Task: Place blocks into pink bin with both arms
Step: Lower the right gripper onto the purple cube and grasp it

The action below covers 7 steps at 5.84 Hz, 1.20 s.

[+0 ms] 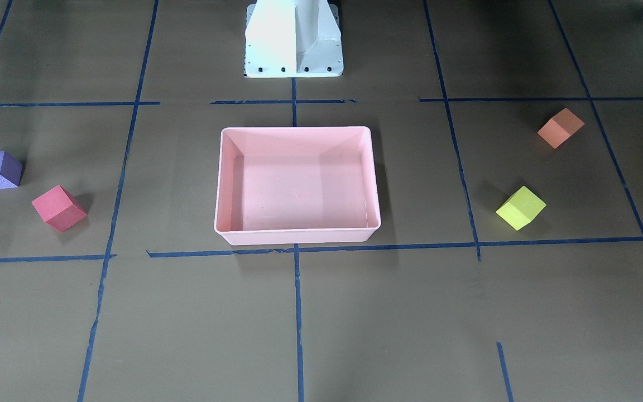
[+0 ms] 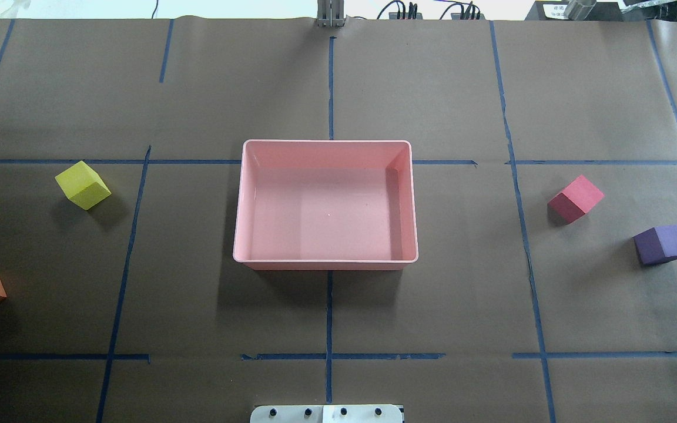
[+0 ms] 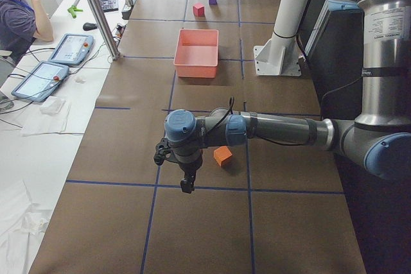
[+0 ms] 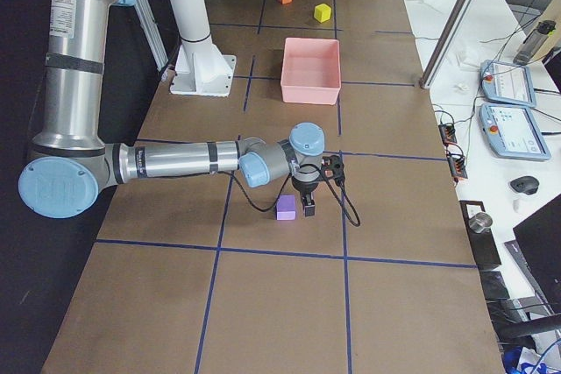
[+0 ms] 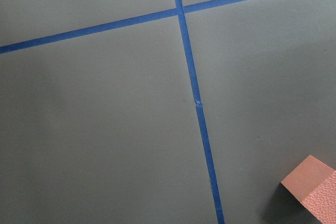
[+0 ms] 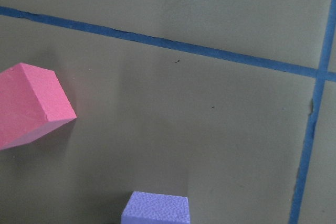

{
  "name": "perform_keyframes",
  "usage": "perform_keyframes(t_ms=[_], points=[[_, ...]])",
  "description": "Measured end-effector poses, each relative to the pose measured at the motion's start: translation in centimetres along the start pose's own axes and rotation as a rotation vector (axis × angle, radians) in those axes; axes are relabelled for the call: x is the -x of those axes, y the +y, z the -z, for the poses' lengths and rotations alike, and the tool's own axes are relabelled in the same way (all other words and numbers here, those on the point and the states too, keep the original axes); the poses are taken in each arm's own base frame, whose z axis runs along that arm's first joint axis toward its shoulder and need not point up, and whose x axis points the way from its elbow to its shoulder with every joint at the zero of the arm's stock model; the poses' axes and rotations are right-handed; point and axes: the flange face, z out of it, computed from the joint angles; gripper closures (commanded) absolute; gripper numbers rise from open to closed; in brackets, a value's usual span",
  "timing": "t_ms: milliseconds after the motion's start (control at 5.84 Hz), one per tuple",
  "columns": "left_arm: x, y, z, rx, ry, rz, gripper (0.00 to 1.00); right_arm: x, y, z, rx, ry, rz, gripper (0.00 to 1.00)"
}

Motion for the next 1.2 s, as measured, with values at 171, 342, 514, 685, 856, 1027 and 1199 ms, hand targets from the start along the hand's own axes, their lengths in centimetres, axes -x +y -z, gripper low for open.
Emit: perform_keyframes(t_ms=[171, 342, 514, 685, 856, 1027, 1199], points=[[0.0, 0.0, 0.0, 0.001, 0.000, 0.001, 0.00, 1.2, 0.1, -1.5, -0.016, -0.001, -0.014, 0.00], [0.1, 0.0, -0.1, 0.003, 0.001, 0.003, 0.00, 2.1, 0.3, -2.7, -0.020, 0.009, -0.016, 0.00], [0.2, 0.1, -0.2, 0.004, 0.001, 0.004, 0.00, 2.4, 1.1, -4.0, -0.004, 0.023, -0.011, 0.00], [0.2, 0.1, -0.3, 0.006, 0.002, 0.005, 0.00, 2.2, 2.0, -5.5, 0.027, 0.036, -0.010, 0.00], [0.3, 0.1, -0.3, 0.007, 0.002, 0.007, 0.00, 1.7, 2.9, -6.9, 0.060, 0.046, -0.012, 0.00], [0.3, 0.1, -0.4, 0.007, 0.003, 0.007, 0.00, 1.6, 3.4, -8.2, 0.089, 0.054, -0.010, 0.02], [0.3, 0.1, -0.4, 0.008, 0.003, 0.007, 0.00, 1.6, 3.8, -9.0, 0.104, 0.058, -0.007, 0.48]])
